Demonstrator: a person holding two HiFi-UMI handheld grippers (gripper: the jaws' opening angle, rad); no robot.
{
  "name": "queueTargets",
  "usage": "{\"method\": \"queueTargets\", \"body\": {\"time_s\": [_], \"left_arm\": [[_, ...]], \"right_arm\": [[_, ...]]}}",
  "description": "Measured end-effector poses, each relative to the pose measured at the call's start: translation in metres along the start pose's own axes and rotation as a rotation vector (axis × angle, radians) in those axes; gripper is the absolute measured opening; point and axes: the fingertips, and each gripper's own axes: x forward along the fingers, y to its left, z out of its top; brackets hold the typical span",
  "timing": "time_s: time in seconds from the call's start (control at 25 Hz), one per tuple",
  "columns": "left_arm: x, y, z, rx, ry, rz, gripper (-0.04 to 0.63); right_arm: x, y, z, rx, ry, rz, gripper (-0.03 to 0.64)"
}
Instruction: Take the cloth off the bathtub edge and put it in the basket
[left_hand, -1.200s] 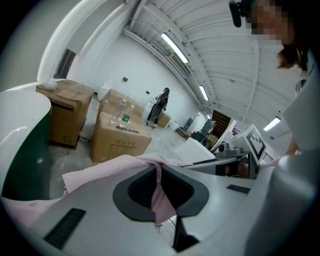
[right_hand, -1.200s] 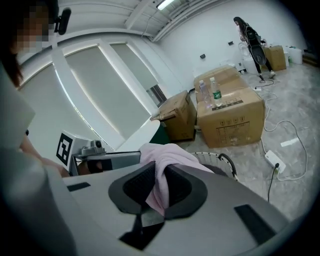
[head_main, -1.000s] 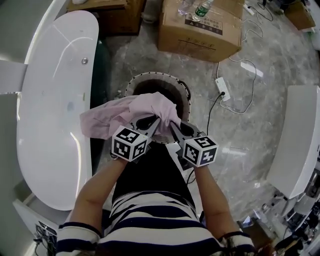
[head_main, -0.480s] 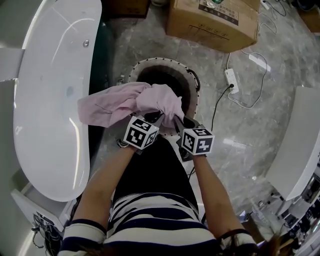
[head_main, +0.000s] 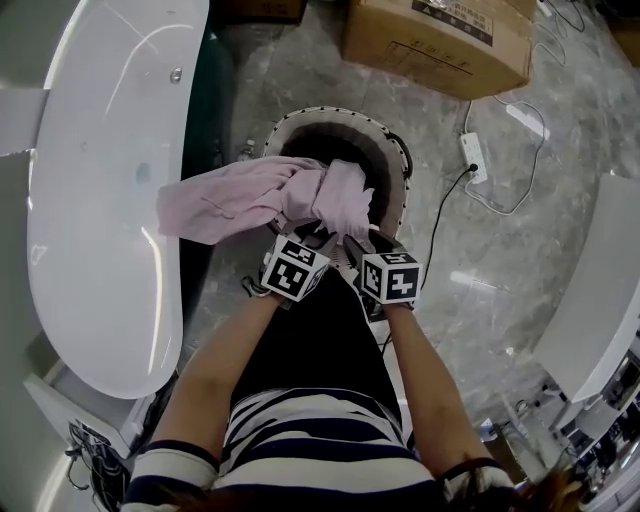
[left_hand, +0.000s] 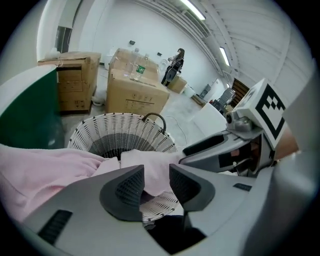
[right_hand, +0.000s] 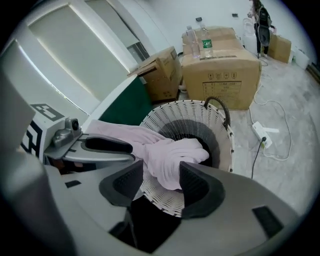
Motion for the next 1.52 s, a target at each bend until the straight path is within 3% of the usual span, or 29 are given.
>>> {"method": "queueTargets", "body": {"time_s": [0.12, 0.44, 0.88, 1.52], "left_arm": [[-0.006, 0.001, 0.000, -0.020, -0.019, 0.000, 0.149], [-0.036, 0.023, -0.016, -0.093, -0.046, 0.066, 0.149], [-0.062, 0.050, -0.020, -0.182, -0.127, 0.201, 0.149], [-0.033, 0.164, -0.010, -0.266, -0.187, 0.447, 0.179]], "right_arm": [[-0.005, -0.001, 0.005, -0.054, -0.017, -0.047, 0.221], [-0.007, 0.012, 0.004, -0.005, -0.005, 0.041, 0.207], [-0.014, 0.034, -0.001, -0.053, -0.034, 0.080, 0.132], [0.014, 0.054, -0.002, -0.134, -0.001, 0.142, 0.132]]}}
